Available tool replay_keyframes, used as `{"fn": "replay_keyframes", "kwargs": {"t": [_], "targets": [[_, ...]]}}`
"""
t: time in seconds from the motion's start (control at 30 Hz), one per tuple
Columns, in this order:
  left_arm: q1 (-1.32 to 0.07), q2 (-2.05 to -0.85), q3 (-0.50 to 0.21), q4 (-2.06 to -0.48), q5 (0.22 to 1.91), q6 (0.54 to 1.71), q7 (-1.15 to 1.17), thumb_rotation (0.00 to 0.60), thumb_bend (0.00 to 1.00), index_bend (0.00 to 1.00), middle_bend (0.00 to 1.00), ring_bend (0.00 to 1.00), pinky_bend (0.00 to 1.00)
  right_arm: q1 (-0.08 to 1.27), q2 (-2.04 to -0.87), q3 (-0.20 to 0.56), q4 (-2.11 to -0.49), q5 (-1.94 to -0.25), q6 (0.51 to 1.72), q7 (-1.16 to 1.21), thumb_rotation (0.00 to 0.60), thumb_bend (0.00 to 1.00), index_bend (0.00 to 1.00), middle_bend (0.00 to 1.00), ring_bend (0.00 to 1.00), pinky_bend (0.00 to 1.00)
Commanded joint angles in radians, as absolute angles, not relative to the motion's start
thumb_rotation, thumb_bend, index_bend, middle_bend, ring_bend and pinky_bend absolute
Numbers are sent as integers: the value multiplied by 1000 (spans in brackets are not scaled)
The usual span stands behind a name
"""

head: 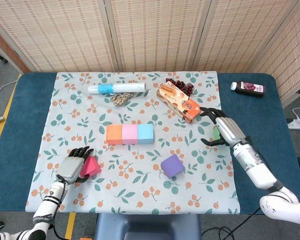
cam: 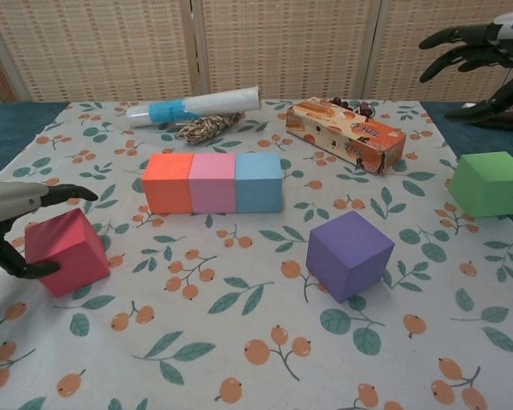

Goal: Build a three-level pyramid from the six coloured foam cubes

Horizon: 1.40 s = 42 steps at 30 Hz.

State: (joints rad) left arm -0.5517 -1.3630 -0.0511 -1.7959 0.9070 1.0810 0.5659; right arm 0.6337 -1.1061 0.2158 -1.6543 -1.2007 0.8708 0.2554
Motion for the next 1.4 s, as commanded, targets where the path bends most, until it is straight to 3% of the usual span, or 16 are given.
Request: {"fn": "replay_keyframes", "kwargs": {"t": [0.03, 0.13, 0.23, 0.37, 0.5, 0.6, 0.8, 1.07, 1.4], "targets": [[-561, -1354, -54, -1801, 882, 1069, 568, 600, 301, 0, 0, 0, 102, 634, -1109, 216, -1651, -1201, 868, 260, 600, 177, 0, 182, 0, 0], [-560, -1363, -59, -1790, 887, 1086, 559, 600, 295, 0, 0, 20, 126, 633, -1112, 216, -1644, -1203, 866, 263, 600, 177, 0, 182, 0, 0], [-557, -1376, -61, -1774, 897, 1108, 556, 600, 294, 25, 11, 141, 172, 632, -1114, 216, -1639, -1202, 866, 265, 600, 177, 0, 183, 0, 0], [-553, -1382, -65, -1761, 917, 1127, 545, 600, 293, 125, 147, 339, 225, 627, -1113, 218, -1638, -1203, 871, 270, 600, 178, 0, 182, 0, 0], [-548, -1387, -69, -1744, 951, 1145, 524, 600, 294, 239, 262, 403, 285, 623, -1112, 220, -1637, -1206, 876, 276, 600, 178, 0, 182, 0, 0], [-544, -1380, -72, -1735, 988, 1158, 508, 600, 296, 295, 290, 413, 304, 620, -1110, 220, -1638, -1207, 880, 277, 600, 177, 0, 183, 0, 0], [-559, -1319, -98, -1725, 1073, 1151, 456, 600, 295, 317, 302, 410, 291, 611, -1098, 228, -1649, -1211, 896, 284, 600, 178, 0, 182, 0, 0], [-695, -1158, -209, -1715, 1145, 914, 256, 600, 292, 294, 257, 321, 259, 576, -1055, 229, -1697, -1221, 947, 271, 600, 177, 0, 182, 0, 0], [-884, -1188, -265, -1568, 1263, 706, 117, 600, 298, 289, 221, 259, 242, 501, -995, 198, -1769, -1247, 1024, 248, 600, 178, 0, 182, 0, 0]]}}
